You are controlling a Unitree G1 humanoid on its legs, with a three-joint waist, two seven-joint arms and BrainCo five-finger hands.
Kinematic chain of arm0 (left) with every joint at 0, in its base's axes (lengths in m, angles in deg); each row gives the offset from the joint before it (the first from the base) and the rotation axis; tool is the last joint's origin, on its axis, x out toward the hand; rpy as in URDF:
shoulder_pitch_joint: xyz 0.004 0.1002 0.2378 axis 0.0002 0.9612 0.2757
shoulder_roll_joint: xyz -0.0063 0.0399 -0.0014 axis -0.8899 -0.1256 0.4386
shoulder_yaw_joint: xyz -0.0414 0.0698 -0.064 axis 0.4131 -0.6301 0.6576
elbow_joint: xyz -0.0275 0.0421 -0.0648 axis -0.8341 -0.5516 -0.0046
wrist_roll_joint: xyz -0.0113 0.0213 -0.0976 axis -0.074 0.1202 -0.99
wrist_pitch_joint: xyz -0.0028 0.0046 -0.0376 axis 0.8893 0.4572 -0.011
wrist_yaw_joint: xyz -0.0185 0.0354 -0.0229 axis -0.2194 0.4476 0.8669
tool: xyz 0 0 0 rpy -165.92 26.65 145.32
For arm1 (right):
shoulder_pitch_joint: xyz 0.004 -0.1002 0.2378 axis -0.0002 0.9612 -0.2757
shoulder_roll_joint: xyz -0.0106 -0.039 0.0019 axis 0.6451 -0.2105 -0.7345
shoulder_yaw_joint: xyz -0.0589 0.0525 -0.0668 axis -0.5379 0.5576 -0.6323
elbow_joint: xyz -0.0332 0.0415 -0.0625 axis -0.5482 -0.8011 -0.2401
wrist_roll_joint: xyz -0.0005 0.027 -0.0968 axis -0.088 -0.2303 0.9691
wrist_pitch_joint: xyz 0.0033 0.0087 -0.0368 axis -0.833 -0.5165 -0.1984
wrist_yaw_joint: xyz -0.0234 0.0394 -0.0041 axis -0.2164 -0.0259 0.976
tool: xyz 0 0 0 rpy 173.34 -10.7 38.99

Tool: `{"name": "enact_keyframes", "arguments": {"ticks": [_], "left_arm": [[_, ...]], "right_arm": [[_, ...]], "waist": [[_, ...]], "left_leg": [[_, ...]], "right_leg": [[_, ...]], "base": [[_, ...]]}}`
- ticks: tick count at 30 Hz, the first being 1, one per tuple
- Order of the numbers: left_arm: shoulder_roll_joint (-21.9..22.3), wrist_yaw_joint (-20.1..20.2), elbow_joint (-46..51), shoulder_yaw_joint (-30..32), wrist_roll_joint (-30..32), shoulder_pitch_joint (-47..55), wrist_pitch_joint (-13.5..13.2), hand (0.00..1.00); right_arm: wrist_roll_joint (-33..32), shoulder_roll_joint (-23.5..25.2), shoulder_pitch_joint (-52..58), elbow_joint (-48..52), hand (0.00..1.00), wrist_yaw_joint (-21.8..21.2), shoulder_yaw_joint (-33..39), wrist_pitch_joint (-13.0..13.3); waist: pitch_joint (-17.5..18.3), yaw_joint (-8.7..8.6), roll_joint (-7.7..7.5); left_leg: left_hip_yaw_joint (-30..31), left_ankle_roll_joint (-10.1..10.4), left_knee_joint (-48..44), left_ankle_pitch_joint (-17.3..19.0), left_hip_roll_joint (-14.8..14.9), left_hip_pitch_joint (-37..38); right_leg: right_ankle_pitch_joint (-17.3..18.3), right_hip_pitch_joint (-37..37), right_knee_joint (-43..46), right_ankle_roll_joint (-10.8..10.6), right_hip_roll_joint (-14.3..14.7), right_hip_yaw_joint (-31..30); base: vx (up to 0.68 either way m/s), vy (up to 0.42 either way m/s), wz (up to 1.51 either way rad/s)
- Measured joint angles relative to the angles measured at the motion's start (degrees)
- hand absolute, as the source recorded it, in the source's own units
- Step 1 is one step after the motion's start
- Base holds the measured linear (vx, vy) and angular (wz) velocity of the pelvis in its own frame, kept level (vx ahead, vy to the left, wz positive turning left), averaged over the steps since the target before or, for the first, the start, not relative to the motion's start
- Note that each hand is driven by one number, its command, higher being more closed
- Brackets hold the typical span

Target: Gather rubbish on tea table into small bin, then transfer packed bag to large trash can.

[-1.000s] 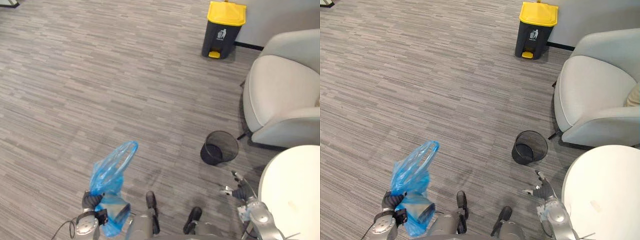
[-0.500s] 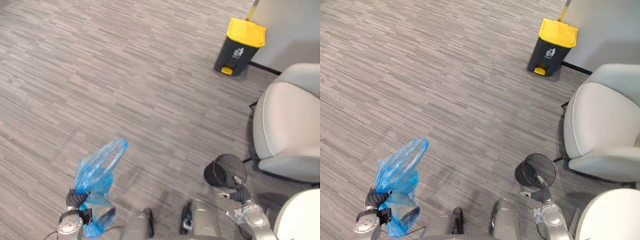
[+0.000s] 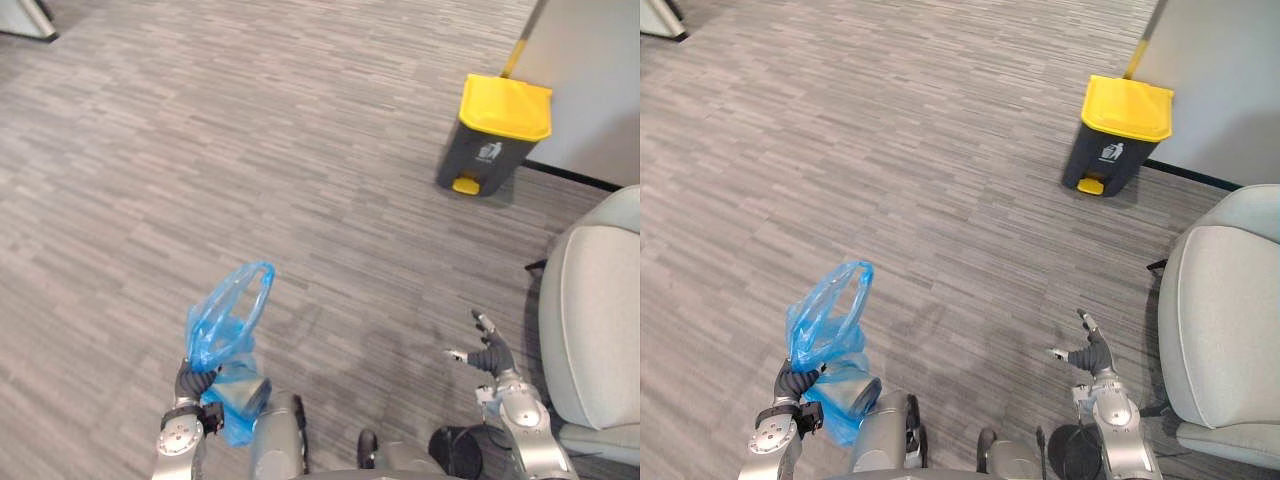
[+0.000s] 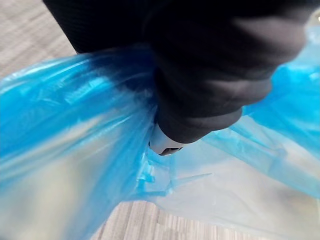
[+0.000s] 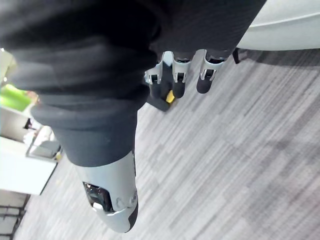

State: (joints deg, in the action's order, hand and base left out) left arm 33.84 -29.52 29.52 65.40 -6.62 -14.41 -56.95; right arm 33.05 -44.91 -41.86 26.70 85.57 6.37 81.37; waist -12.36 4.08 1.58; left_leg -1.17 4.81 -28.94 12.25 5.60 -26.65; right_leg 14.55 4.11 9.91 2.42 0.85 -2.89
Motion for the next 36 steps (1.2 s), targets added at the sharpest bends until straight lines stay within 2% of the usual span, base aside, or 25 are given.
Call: {"name": "enact_keyframes", "arguments": {"ticks": [1,2,3,5,7,8,9,10,11,14,16,17,18,19,20,22,24,25,26,28,31,32,33,34,36], "left_arm": [[0.1,0.0,0.0,0.0,0.0,0.4,0.0,1.0],[0.2,0.0,-0.2,-0.1,0.1,2.0,0.0,1.0],[-0.2,0.0,-0.2,0.0,0.4,3.0,0.1,1.0],[-0.1,0.0,0.3,-0.7,1.0,3.5,0.1,1.0],[-0.9,-0.1,0.4,-1.0,1.0,3.3,0.3,1.0],[-1.5,-0.1,0.4,-1.6,1.0,2.7,0.6,1.0],[-2.2,-0.2,0.5,-2.3,1.0,2.4,0.7,1.0],[-2.7,-0.4,1.0,-2.3,0.9,1.2,0.7,1.0],[-3.0,-0.5,1.2,-2.2,0.9,0.9,0.7,1.0],[-4.9,-0.5,0.6,-1.5,0.8,-2.4,0.4,1.0],[-5.0,-0.7,-0.9,-0.2,0.9,-3.7,0.3,1.0],[-4.9,-0.7,-1.0,-0.1,1.0,-3.6,0.3,1.0],[-4.1,-0.6,-2.7,-0.2,1.1,-3.8,0.3,1.0],[-4.5,-0.4,-3.1,0.0,1.2,-3.8,0.3,1.0],[-4.2,-0.4,-3.2,0.0,1.2,-4.1,0.3,1.0],[-3.0,-0.3,-3.1,0.0,1.3,-3.4,0.2,1.0],[-2.1,-0.1,-2.7,-1.9,1.2,-2.6,0.1,1.0],[-1.9,0.0,-2.6,-2.4,1.2,-2.6,0.1,1.0],[-1.0,0.0,-2.1,-2.6,1.2,-2.4,0.1,1.0],[0.1,0.1,-0.4,-2.6,1.2,-1.3,0.1,1.0],[0.3,0.4,0.1,-2.9,1.2,0.5,0.1,1.0],[0.4,0.5,0.0,-2.8,1.2,0.9,0.1,1.0],[0.3,0.5,0.0,-2.6,1.2,1.4,0.1,1.0],[0.3,0.5,0.0,-2.0,1.2,2.2,0.1,1.0],[0.7,0.6,0.0,-2.4,1.2,1.9,0.3,1.0]], "right_arm": [[0.1,-0.3,-0.1,-0.8,0.0,0.0,-0.1,-0.1],[0.2,-0.3,-0.1,-2.7,0.0,0.0,-0.3,-0.2],[0.6,0.6,0.3,-4.4,0.0,-0.1,-0.8,-0.5],[2.0,2.0,2.1,-4.5,0.0,-0.2,-1.3,-0.6],[2.8,2.4,1.3,-5.9,0.0,-0.2,-2.6,-0.8],[3.1,2.6,1.3,-6.3,0.0,-0.2,-2.9,-0.8],[3.4,2.8,1.3,-6.4,0.0,-0.2,-3.3,-0.9],[3.4,2.9,0.7,-6.4,0.0,-0.2,-4.2,-0.8],[3.4,2.9,0.5,-6.4,0.0,-0.1,-4.6,-0.8],[3.4,2.7,-1.1,-7.9,0.0,-0.2,-4.6,-0.7],[3.9,2.1,-1.3,-9.0,0.0,-0.2,-3.3,-1.2],[4.0,1.6,-1.2,-9.0,0.0,-0.2,-3.0,-1.2],[4.1,0.3,-1.1,-9.3,0.0,-0.2,-1.9,-1.5],[4.4,-0.1,-1.8,-9.0,0.0,-0.2,-1.5,-1.5],[4.4,-0.3,-1.9,-9.0,0.0,-0.2,-0.9,-1.5],[4.4,-1.0,-1.9,-8.4,0.0,-0.3,-1.0,-1.5],[4.4,-0.7,-1.2,-5.6,0.0,-0.1,-0.7,-1.4],[4.4,-0.7,-1.1,-4.6,0.0,-0.1,-0.7,-1.3],[4.3,-0.8,-1.1,-2.5,0.0,0.2,-0.6,-1.3],[4.3,-0.7,-1.4,-1.5,0.0,0.4,-0.6,-1.2],[4.3,-0.8,-0.9,-3.1,0.0,1.0,-0.2,-1.4],[4.3,-0.8,-1.0,-5.1,0.0,1.3,0.4,-1.6],[4.3,-0.6,-1.0,-6.1,0.0,1.3,0.3,-1.8],[4.4,0.2,-0.5,-7.0,0.0,1.3,0.1,-1.9],[4.4,0.6,0.6,-7.0,0.0,1.4,0.2,-2.0]], "waist": [[0.5,0.06,0.84],[1.6,-0.04,1.47],[3.2,0.08,-0.79],[4.7,-0.04,-4.22],[4.1,-1.35,-4.67],[3.9,-2.15,-4.4],[3.5,-3.27,-3.93],[2.9,-3.45,-2.72],[2.6,-3.61,-2.2],[2.1,-4.77,-2.5],[2.1,-5.92,-3.21],[2.2,-6.34,-3.56],[2.2,-6.23,-1.36],[1.9,-6.44,-1.15],[1.6,-6.42,-0.83],[0.6,-5.67,0.58],[0.0,-4.12,0.51],[-0.2,-3.35,0.23],[-0.5,-3.02,-0.27],[-0.6,-2.18,-0.28],[-0.2,-0.14,0.19],[0.8,0.07,0.98],[1.2,0.35,0.67],[2.4,-0.02,-1.33],[2.9,-0.32,-2.52]], "left_leg": [[2.3,1.0,5.0,-0.6,-0.1,0.4],[3.6,1.5,5.6,-4.9,0.4,1.1],[2.1,1.0,3.3,-5.5,-1.0,1.5],[-3.6,-3.2,-0.6,-1.3,-2.8,4.0],[-5.5,-4.9,-0.2,0.7,-3.3,9.8],[-6.1,-5.2,0.6,0.9,-3.4,12.1],[-7.5,-5.6,3.2,1.2,-2.9,17.1],[-8.7,-5.8,7.5,1.3,-2.2,22.4],[-9.4,-5.8,9.0,1.3,-2.0,24.1],[-11.0,-5.7,15.5,1.3,-1.9,30.5],[-10.6,-2.4,17.6,3.2,-2.6,35.9],[-9.9,-1.2,17.6,4.0,-2.6,37.2],[-9.4,0.3,16.6,4.5,-1.2,38.4],[-9.2,3.3,10.0,2.2,-0.5,35.9],[-8.7,3.3,0.1,-1.3,0.7,32.5],[-7.8,2.3,-16.8,-8.8,4.5,26.1],[-6.9,-0.2,-31.5,-2.5,6.9,17.4],[-7.2,-0.8,-32.0,-1.8,6.9,15.2],[-8.7,-2.7,-29.5,0.0,6.5,9.7],[-9.0,-3.2,-20.9,0.9,5.4,6.1],[-7.6,-0.2,4.5,-2.1,1.8,5.6],[-7.0,-2.0,10.4,-8.7,1.0,6.0],[-7.0,-3.5,10.3,-11.5,0.4,6.6],[-8.1,-5.7,7.9,-9.7,-2.0,6.2],[-10.4,-7.8,5.0,-5.6,-4.0,7.1]], "right_leg": [[1.4,0.6,0.1,-0.8,0.3,-1.2],[5.1,2.1,2.1,-1.8,0.6,-3.8],[7.4,1.8,4.3,-2.6,-1.5,-5.7],[8.3,-2.6,18.3,-7.1,-5.6,-6.8],[3.1,-10.8,38.5,-16.9,-7.1,-5.4],[3.2,-13.0,43.6,-15.6,-7.5,-4.0],[4.1,-16.4,47.9,-10.3,-8.0,-0.3],[4.8,-20.8,47.3,-7.1,-7.9,4.8],[4.8,-22.6,46.1,-6.8,-7.9,6.6],[1.4,-29.7,25.3,-4.9,-6.8,13.9],[-12.8,-29.7,5.8,-2.1,-4.5,15.7],[-17.8,-29.3,5.8,0.4,-4.5,15.6],[-18.8,-29.4,10.0,2.9,-3.7,15.9],[-14.2,-29.8,13.5,3.3,-4.0,17.0],[-11.9,-28.0,13.9,4.0,-3.6,16.7],[-10.5,-21.6,10.2,4.6,-1.1,16.2],[-9.2,-13.1,5.2,5.5,1.5,13.8],[-8.8,-11.6,4.2,5.6,1.6,13.1],[-6.9,-8.2,2.1,5.8,1.8,11.3],[-4.7,-5.6,1.6,5.4,2.0,8.8],[-0.7,-1.8,1.0,2.6,1.2,4.1],[1.0,-0.8,1.5,0.7,1.1,2.2],[2.0,-0.6,2.1,0.0,0.6,1.0],[4.2,-0.2,3.2,-2.3,-2.2,0.6],[5.7,-1.4,9.9,-5.6,-5.2,0.7]], "base": [[0.41,0.264,-1.07],[0.56,0.343,-1.04],[0.71,0.375,-1.16],[0.69,0.285,-1.06],[0.5,0.211,-0.81],[0.6,0.228,-0.58],[0.57,0.192,-0.58],[0.56,0.169,-0.62],[0.46,0.093,-0.68],[0.5,0.017,-0.19],[0.59,-0.08,0.19],[0.63,-0.092,0.12],[0.71,-0.125,0.05],[0.7,-0.145,-0.07],[0.69,-0.161,-0.04],[0.51,-0.108,-0.23],[0.53,-0.053,-0.59],[0.49,-0.027,-0.67],[0.36,-0.007,-0.44],[0.54,0.088,-0.71],[0.51,0.186,-0.81],[0.57,0.263,-0.84],[0.63,0.292,-0.62],[0.53,0.211,-0.28],[0.65,0.23,-0.18]]}}
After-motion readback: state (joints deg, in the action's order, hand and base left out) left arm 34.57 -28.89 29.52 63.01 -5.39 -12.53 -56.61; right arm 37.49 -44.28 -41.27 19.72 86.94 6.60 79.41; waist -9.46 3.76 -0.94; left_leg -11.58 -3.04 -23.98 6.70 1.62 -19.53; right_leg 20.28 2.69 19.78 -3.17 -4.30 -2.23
